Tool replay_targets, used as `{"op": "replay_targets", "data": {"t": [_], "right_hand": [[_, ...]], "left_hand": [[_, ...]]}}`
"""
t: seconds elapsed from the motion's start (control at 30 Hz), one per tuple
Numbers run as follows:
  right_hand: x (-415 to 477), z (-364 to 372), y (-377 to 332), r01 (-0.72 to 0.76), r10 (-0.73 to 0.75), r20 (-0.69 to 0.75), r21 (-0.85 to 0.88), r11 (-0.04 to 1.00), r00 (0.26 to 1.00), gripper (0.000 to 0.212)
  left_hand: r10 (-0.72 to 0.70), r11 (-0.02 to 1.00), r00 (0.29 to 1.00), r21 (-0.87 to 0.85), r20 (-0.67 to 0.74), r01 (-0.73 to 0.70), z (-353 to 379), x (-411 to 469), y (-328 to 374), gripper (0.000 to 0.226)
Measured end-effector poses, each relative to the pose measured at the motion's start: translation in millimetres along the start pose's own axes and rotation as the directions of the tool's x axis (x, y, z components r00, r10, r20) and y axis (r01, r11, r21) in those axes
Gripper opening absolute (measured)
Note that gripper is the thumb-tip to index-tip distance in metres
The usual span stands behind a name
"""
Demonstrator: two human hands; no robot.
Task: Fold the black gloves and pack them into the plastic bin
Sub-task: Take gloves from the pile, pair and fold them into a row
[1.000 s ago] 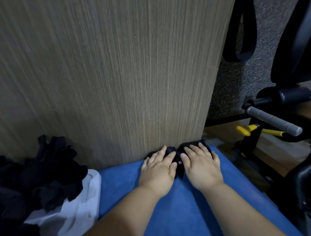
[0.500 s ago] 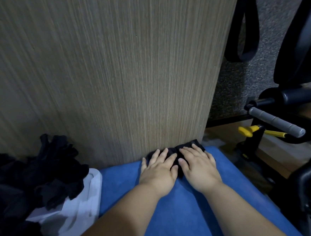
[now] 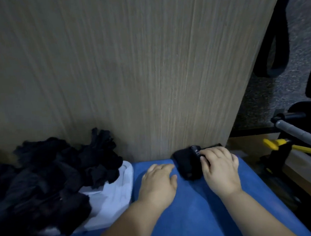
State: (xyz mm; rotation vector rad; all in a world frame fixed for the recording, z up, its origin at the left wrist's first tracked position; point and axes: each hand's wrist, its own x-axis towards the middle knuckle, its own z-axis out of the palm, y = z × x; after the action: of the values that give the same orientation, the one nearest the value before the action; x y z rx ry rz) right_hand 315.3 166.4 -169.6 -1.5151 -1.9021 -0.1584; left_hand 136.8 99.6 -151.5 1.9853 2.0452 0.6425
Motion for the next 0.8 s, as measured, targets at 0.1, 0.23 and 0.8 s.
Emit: {"op": "replay_targets", "data": {"t": [0.1,0.23,0.8], "right_hand": [[-11,-3,-29,0.074,-0.078,0.027,0.138,0.988,0.997,0.018],[-37,1,-79,0.062,-0.154,0.242,0.348,0.935,0.958,0.014],[-87,24,-243,-0.156,-0.259,0.641,0.517,0.842,0.723,0.035]], "left_hand": [[-0.115,0.993,0.99,-0.037,-0.075,0.113,-19,-39,-25,0.042],[-0.21,0.977,0.967,-0.064,-0.142,0.203,-42,-87,-46,0.039],[-0.434,0.901,0.859,-0.147,-0.272,0.409,-92,-150,-163,0.041]]}}
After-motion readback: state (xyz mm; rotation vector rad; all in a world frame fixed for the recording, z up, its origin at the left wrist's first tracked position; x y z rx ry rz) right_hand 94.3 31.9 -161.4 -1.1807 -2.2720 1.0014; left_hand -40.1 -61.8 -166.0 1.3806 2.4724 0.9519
